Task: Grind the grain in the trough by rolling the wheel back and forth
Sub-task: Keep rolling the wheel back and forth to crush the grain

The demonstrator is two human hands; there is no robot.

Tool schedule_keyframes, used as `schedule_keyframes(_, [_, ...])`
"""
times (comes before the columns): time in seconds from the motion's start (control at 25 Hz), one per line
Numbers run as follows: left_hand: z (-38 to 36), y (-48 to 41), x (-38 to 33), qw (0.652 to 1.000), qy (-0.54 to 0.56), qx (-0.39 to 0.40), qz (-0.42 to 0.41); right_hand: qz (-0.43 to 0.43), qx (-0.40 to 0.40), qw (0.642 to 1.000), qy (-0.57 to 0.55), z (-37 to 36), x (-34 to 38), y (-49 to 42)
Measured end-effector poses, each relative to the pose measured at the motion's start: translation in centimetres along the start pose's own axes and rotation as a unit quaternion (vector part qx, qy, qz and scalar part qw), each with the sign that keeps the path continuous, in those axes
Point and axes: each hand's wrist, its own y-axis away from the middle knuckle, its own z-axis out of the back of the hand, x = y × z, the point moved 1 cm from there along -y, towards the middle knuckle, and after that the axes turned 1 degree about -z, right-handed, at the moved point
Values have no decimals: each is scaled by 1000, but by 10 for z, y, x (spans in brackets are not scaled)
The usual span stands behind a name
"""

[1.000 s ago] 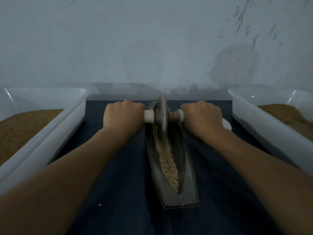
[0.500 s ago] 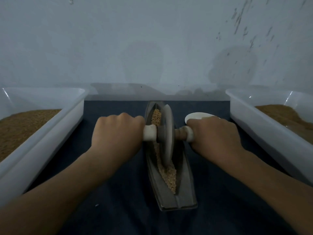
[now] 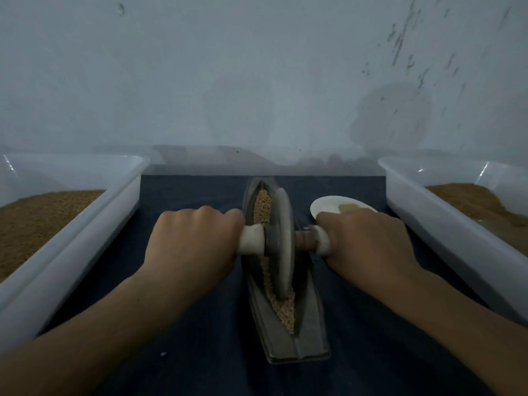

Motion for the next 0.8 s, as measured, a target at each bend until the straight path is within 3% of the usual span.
schedule_keyframes(0.16, [-27, -34, 2, 996, -53, 67, 38, -40, 58, 996, -51, -26, 2, -31])
schedule_keyframes(0.32, [-36, -77, 12, 990, -36, 126, 57, -69, 84, 990, -85, -40, 3, -70])
schedule_keyframes(0.44, [-25, -57, 7, 995, -39, 85, 38, -66, 87, 991, -80, -29, 2, -48])
schedule_keyframes(0.64, [-10, 3, 1, 1000, -10, -4, 6, 22, 11, 1000, -16, -6, 1, -5])
schedule_keyframes(0.8, [-39, -33, 8, 997, -11, 56, 56, -6, 27, 999, -35, -19, 4, -52])
